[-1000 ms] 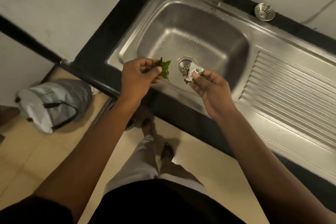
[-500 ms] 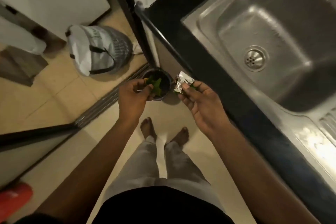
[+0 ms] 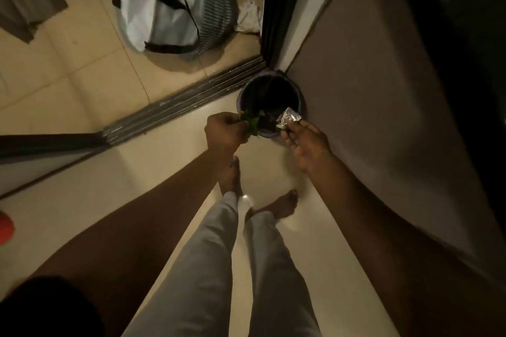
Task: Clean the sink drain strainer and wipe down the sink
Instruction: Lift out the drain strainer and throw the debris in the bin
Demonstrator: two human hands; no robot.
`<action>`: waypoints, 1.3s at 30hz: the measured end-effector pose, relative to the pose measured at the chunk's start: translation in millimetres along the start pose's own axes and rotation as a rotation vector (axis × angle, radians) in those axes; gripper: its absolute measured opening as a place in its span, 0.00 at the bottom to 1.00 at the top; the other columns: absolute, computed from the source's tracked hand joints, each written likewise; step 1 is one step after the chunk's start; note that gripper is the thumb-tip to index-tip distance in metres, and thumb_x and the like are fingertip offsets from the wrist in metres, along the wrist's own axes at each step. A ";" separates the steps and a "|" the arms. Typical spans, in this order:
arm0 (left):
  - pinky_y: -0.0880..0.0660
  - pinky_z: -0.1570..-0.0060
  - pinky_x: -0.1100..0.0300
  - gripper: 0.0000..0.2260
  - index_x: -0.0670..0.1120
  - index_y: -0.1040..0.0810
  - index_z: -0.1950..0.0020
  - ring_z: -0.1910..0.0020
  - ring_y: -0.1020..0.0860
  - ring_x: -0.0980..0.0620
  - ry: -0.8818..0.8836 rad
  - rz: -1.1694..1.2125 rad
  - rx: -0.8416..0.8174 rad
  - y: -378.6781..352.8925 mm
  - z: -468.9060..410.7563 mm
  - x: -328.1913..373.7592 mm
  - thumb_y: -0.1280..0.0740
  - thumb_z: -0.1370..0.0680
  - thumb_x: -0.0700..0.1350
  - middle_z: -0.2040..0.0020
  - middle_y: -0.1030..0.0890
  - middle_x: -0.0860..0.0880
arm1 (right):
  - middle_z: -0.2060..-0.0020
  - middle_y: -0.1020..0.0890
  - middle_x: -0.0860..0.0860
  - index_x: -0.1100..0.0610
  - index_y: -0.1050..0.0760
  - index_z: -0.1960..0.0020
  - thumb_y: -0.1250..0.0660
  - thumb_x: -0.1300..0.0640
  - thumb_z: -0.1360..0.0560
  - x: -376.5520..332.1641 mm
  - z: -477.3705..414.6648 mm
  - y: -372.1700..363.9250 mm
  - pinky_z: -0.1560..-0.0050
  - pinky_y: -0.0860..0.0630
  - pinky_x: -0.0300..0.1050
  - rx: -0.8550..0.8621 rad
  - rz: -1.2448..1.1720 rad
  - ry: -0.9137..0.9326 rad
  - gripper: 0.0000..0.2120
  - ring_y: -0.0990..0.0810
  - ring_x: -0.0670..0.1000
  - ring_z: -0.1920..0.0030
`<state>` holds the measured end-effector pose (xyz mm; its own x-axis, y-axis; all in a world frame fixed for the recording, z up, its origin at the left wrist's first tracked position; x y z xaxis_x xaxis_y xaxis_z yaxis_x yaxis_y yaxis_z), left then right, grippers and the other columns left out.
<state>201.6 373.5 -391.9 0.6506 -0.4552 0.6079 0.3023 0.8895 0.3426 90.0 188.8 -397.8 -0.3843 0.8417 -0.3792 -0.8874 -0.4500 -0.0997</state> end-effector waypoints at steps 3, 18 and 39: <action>0.13 0.55 0.49 0.07 0.45 0.18 0.59 0.58 0.12 0.40 0.068 -0.017 -0.001 -12.1 -39.9 -19.2 0.25 0.24 0.35 0.55 0.13 0.38 | 0.52 0.18 0.58 0.62 0.24 0.40 0.29 0.70 0.22 7.2 -47.9 -0.6 0.61 0.17 0.38 0.095 0.076 0.020 0.12 0.18 0.51 0.58; 0.16 0.44 0.49 0.18 0.44 0.16 0.34 0.41 0.17 0.43 0.037 -0.141 -0.067 -61.7 -102.8 -24.7 0.24 0.24 0.41 0.37 0.16 0.44 | 0.44 0.18 0.59 0.66 0.23 0.33 0.31 0.71 0.20 1.4 -131.6 -21.8 0.43 0.18 0.44 0.118 0.356 0.118 0.16 0.18 0.55 0.44; 0.17 0.39 0.45 0.09 0.46 0.14 0.41 0.46 0.14 0.54 -0.395 0.035 -0.203 22.0 145.3 156.7 0.30 0.20 0.41 0.46 0.12 0.49 | 0.46 0.13 0.55 0.60 0.17 0.42 0.31 0.67 0.21 -86.7 187.4 -15.1 0.54 0.20 0.33 -0.012 0.239 0.519 0.09 0.15 0.48 0.50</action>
<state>209.1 316.1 -185.0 0.3582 -0.3697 0.8573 0.4412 0.8763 0.1936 89.1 178.5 -191.0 -0.3953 0.4607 -0.7947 -0.7872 -0.6157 0.0346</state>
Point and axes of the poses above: each hand's wrist, its own z-axis away from the middle knuckle, its own y-axis out of the back of the hand, x = y × z, the point moved 8 cm from there along -z, towards the middle knuckle
